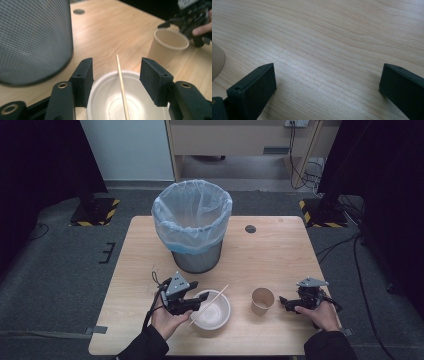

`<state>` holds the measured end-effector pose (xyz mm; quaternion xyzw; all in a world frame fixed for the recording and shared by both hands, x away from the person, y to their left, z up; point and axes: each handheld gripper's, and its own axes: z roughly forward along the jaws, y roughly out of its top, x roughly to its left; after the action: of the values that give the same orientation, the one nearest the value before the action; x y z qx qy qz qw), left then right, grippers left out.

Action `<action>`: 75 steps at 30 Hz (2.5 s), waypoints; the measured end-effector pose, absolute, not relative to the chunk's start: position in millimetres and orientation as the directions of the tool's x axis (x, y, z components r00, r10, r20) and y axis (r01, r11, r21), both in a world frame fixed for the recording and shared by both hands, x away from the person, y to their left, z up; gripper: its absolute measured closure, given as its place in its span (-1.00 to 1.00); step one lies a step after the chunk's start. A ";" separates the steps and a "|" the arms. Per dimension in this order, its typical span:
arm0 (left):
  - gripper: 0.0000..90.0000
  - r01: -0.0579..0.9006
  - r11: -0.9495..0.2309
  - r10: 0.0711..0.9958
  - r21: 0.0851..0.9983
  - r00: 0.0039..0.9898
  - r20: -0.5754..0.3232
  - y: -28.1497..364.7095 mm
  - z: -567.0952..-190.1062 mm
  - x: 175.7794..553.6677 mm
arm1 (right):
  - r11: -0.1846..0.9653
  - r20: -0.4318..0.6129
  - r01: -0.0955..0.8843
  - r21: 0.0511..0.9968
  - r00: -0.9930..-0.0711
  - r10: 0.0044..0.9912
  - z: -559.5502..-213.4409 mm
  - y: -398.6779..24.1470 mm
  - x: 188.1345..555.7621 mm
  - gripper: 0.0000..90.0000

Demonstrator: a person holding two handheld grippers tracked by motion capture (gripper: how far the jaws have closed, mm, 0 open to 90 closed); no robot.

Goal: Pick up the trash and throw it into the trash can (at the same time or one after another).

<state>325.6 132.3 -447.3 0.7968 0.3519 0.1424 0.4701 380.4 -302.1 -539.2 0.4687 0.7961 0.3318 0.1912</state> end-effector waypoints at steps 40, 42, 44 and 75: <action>0.90 0.527 -0.432 0.635 0.732 0.754 -0.168 117.9 -481.2 337.3 | 0.345 0.008 0.618 0.707 -0.495 0.869 -539.1 -301.7 380.3 -0.98; 0.90 0.523 -0.424 0.635 0.739 0.754 -0.169 119.1 -478.7 336.9 | 0.345 0.008 0.618 0.707 -0.495 0.869 -539.1 -301.7 380.3 -0.98; 0.90 0.509 -0.399 0.635 0.763 0.753 -0.170 122.7 -470.5 335.1 | 0.347 0.008 0.617 0.707 -0.498 0.867 -539.1 -301.7 380.4 -0.98; 0.89 0.319 -0.171 0.644 0.932 0.752 -0.139 162.6 -383.2 309.7 | 0.350 0.009 0.616 0.706 -0.501 0.865 -539.0 -301.6 380.3 -0.98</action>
<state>309.7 162.6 -383.2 0.7514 0.3205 0.1455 0.5582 380.3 -301.6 -539.0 0.4630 0.7999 0.3328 0.1871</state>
